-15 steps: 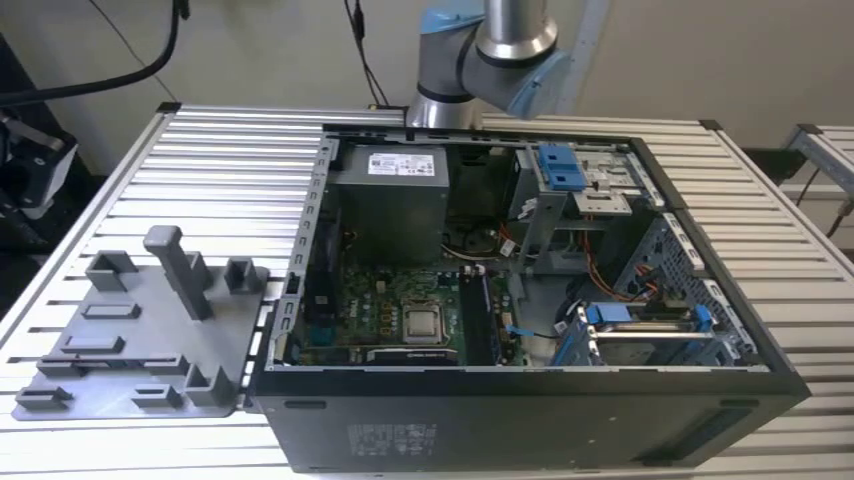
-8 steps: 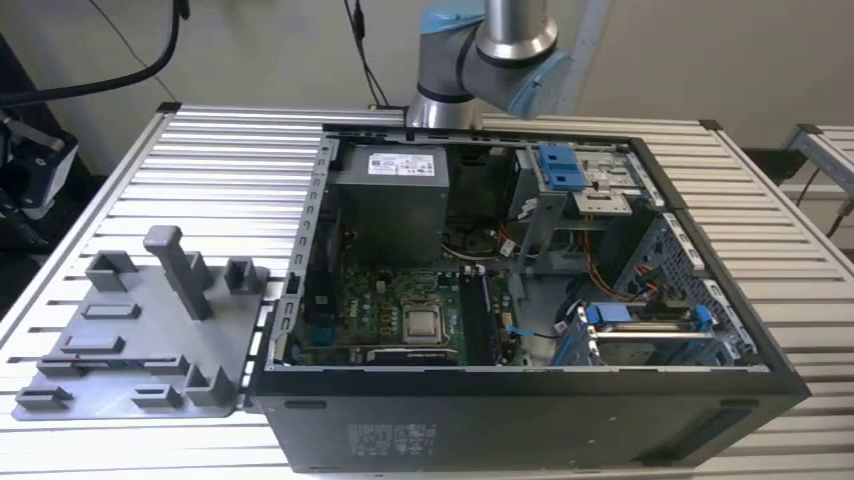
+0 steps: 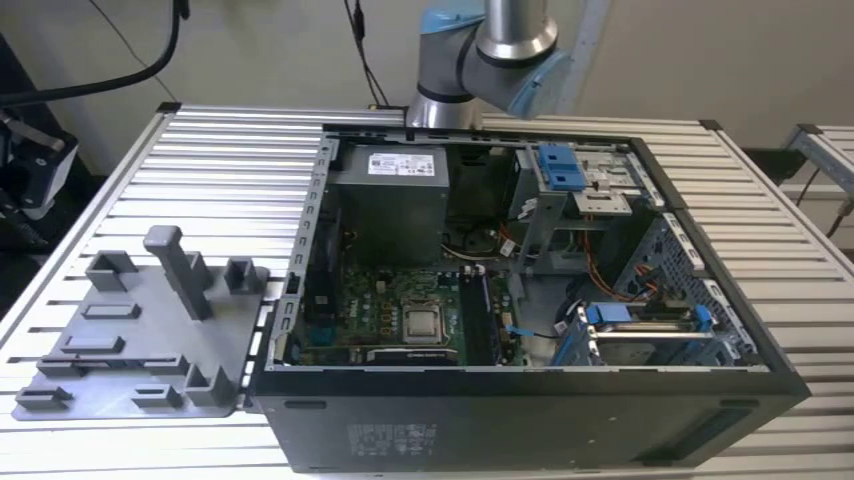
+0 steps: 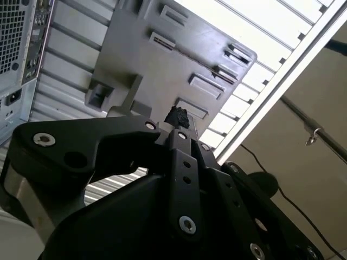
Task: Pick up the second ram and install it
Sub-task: 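Pick up the second ram and move it above second insertion slot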
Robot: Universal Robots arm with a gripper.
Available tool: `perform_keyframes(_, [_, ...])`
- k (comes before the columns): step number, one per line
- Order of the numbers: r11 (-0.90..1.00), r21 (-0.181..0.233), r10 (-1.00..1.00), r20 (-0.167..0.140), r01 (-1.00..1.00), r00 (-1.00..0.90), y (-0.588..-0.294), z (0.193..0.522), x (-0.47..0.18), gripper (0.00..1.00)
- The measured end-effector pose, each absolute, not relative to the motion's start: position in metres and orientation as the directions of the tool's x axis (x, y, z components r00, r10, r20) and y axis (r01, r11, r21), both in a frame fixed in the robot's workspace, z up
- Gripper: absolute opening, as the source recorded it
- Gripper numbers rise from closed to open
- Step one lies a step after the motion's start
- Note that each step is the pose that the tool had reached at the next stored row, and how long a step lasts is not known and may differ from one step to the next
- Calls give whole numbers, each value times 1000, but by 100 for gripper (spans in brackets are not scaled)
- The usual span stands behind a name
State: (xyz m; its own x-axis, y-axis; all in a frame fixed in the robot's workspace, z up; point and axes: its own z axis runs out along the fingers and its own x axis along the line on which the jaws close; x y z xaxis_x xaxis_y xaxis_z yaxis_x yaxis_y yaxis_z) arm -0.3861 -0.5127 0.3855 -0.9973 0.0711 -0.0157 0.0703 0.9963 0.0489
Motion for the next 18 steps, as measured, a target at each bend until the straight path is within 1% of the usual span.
perform_keyframes(18, [998, 48, -30, -16, -31, -999, -513, 386, -386, 11])
